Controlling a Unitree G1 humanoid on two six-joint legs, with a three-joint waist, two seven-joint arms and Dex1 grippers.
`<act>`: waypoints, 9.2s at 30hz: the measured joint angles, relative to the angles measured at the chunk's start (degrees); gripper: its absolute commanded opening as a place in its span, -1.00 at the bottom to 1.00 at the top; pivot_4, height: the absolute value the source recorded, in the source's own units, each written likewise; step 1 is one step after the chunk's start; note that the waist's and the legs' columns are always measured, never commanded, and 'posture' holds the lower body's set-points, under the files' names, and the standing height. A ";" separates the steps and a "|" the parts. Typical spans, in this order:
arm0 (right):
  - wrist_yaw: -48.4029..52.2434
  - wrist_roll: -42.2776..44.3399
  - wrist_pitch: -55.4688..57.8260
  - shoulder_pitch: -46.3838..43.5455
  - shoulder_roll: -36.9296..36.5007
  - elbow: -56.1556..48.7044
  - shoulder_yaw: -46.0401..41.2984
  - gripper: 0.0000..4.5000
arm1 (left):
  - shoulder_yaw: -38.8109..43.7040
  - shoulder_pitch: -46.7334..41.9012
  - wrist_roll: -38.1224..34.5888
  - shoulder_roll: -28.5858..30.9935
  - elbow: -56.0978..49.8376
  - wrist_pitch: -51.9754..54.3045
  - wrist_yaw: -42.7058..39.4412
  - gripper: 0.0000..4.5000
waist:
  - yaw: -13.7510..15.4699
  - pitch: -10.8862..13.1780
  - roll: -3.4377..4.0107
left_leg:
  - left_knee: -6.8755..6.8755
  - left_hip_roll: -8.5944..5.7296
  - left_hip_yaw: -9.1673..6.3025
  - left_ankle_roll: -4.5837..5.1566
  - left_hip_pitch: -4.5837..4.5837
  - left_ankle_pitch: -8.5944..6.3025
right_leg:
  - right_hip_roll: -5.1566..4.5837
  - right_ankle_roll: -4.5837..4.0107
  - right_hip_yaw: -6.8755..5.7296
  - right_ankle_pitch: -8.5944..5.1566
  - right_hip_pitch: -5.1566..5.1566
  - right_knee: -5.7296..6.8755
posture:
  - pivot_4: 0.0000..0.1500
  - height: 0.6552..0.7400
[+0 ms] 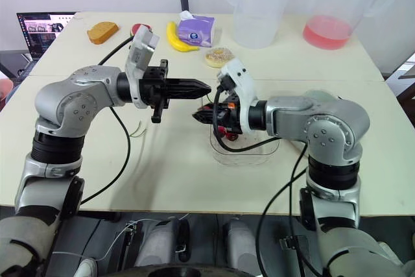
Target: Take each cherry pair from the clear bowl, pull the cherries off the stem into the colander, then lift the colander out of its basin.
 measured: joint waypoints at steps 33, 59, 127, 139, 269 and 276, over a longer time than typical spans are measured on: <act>3.98 -16.61 -14.42 24.97 -32.17 1.15 -14.51 0.97 | 1.47 3.58 -1.85 2.33 -4.44 1.32 1.28 -1.00 | 0.20 0.01 0.00 | -0.06 0.01 0.02 -0.01 0.12 0.00 | 0.08 0.02 0.08 -0.01 0.12 -0.11 | 1.00 1.00; 26.16 -1.87 -36.05 37.64 -23.20 -15.73 -24.72 0.97 | 2.18 4.30 -3.51 2.99 -7.00 3.76 5.50 -1.00 | 0.26 0.01 -0.01 | 0.01 -0.01 -0.10 -0.01 0.17 0.00 | 0.07 0.05 -0.02 -0.01 0.31 -0.14 | 1.00 1.00; 20.22 0.84 -33.09 28.25 -34.81 -10.92 -16.22 1.00 | 4.47 21.79 6.53 21.12 -13.06 -13.37 -9.10 0.99 | -0.01 0.00 -0.03 | -0.03 0.02 -0.05 0.00 0.33 -0.01 | -0.08 0.01 -0.04 -0.01 0.40 -0.15 | 1.00 1.00; 28.36 -14.93 -27.37 -3.72 -35.05 2.50 18.96 1.00 | 1.49 18.08 7.35 16.50 -10.74 -15.62 -8.97 0.99 | -0.14 0.02 -0.04 | -0.02 0.06 0.02 0.04 0.16 -0.03 | -0.01 -0.01 0.03 -0.01 0.09 -0.09 | 1.00 1.00; 37.03 -27.54 -18.65 -0.02 -17.03 -10.06 2.07 0.46 | -4.37 0.34 7.88 5.52 -0.73 -5.23 -6.87 -1.00 | 0.21 0.00 0.00 | 0.02 0.04 0.00 -0.15 0.19 0.09 | -0.06 -0.03 0.02 0.00 0.12 0.11 | 1.00 1.00; 33.56 -22.54 -15.68 -1.80 -15.80 -6.96 5.77 0.46 | -4.69 1.56 7.70 5.78 -3.03 -5.28 -7.59 -1.00 | 0.21 0.01 -0.01 | 0.04 -0.02 0.00 -0.05 0.15 0.03 | 0.02 -0.02 0.01 0.00 0.11 0.08 | 1.00 1.00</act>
